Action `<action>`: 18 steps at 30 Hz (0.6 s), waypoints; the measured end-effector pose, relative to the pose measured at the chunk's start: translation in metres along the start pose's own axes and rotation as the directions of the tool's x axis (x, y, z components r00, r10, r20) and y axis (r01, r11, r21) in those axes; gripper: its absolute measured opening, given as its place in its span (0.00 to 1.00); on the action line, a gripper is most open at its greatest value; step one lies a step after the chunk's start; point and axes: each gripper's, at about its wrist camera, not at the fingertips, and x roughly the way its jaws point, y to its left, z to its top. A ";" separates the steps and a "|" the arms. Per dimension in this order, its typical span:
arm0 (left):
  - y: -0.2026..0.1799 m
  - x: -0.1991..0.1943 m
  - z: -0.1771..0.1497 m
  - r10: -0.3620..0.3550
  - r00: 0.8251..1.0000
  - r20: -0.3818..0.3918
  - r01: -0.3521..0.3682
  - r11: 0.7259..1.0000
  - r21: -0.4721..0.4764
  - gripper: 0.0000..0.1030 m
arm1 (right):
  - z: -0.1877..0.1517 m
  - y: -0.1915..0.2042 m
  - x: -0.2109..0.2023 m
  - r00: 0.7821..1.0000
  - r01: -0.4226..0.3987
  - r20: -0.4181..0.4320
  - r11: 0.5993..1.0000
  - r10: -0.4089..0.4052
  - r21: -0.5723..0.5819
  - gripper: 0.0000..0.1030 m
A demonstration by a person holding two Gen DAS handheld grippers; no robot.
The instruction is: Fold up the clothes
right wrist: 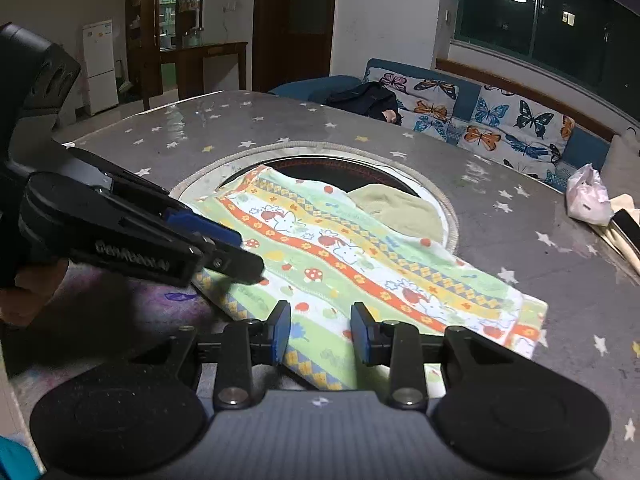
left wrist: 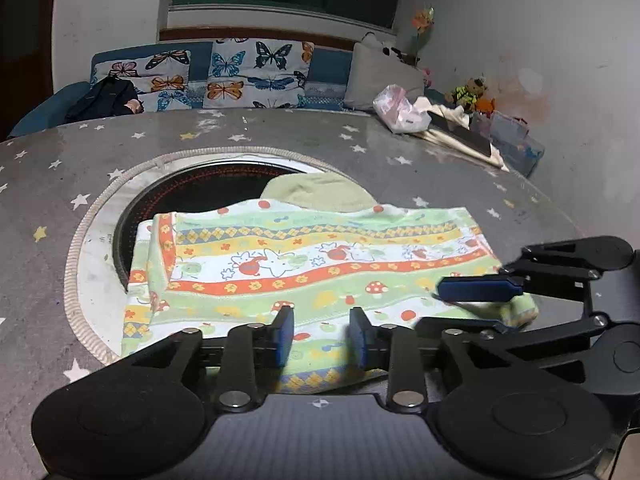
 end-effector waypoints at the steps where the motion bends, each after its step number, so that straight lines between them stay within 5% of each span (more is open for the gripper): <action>1: 0.002 0.000 -0.001 0.002 1.000 0.000 -0.002 1.000 -0.007 0.36 | -0.002 -0.002 -0.002 1.000 0.003 -0.001 1.000 -0.003 0.003 0.32; 18: 0.022 -0.016 -0.004 0.040 0.999 0.007 -0.039 0.995 -0.089 0.45 | -0.030 -0.047 -0.017 0.999 0.010 -0.042 0.978 -0.001 0.208 0.37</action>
